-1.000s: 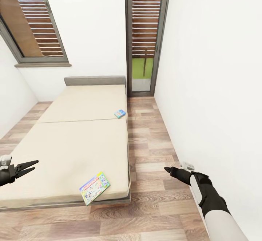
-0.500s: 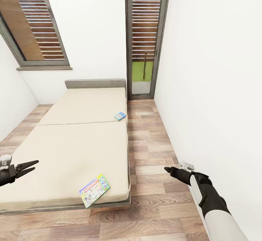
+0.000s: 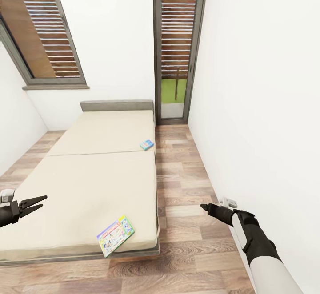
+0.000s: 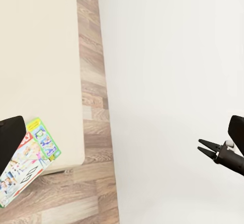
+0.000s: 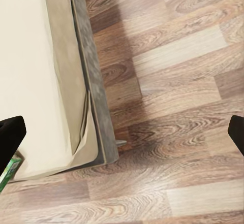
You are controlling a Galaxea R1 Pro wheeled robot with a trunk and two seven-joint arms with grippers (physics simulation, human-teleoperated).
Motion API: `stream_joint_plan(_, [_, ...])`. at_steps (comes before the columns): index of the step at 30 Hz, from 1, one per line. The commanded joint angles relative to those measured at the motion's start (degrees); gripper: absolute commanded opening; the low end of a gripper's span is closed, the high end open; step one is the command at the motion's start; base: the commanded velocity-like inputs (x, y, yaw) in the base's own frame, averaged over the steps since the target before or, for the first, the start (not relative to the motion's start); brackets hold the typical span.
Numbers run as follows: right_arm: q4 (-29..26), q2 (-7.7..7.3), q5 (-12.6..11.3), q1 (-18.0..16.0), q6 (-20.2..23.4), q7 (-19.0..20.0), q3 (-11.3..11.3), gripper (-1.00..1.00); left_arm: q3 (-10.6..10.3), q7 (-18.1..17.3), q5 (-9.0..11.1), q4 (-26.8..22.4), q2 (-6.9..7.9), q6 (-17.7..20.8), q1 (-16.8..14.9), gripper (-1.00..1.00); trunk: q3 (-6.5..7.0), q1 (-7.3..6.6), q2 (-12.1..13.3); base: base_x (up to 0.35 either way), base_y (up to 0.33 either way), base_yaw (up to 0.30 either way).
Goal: Put all the toys in the child's room - the three board games (two on the bed and one on the table), the two jigsaw puzzles on the table, and the tennis ball on the table - inside the toy box on the table in the child's room.
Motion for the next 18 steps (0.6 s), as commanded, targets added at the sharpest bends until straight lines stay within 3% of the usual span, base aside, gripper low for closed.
stream_joint_plan(1, [-0.1,0.05,-0.4,0.0,0.4,0.1,-0.2,1.0,0.0,-0.1,0.1,0.0,0.01,0.5,-0.1,1.0,-0.01,0.04,-0.1,0.0,0.0,0.0])
stream_joint_plan(18, [-0.1,-0.01,-0.3,0.0,0.4,0.1,-0.2,1.0,0.0,-0.1,0.1,0.0,0.01,0.5,0.0,1.0,1.59,0.04,-0.1,0.0,0.0,0.0])
